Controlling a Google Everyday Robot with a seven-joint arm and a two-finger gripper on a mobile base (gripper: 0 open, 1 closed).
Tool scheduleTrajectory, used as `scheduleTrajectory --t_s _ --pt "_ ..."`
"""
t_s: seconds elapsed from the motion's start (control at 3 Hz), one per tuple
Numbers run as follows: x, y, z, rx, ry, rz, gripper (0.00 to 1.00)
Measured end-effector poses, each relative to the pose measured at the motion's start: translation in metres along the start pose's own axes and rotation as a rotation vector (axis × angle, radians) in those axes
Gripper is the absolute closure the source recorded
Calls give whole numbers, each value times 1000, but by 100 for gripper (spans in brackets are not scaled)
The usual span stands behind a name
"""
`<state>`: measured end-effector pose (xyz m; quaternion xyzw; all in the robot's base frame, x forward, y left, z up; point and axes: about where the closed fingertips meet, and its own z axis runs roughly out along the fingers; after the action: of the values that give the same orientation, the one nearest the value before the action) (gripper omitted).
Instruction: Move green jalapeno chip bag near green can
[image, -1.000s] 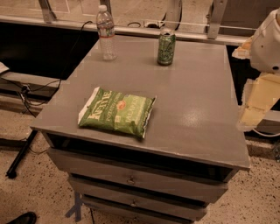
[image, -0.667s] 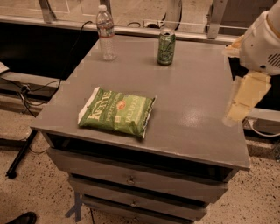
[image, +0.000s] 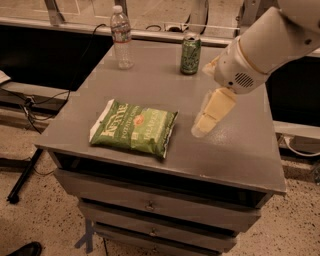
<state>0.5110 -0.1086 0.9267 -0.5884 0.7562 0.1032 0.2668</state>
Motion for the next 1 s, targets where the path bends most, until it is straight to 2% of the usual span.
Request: scheduleTrajectory --t_s 0.33,0.67,1.0 --pt "-23 5 43 -52 -78 36 0" --pt "-36 6 80 -88 -118 75 0" --pt "-41 11 104 -120 -132 113 15"
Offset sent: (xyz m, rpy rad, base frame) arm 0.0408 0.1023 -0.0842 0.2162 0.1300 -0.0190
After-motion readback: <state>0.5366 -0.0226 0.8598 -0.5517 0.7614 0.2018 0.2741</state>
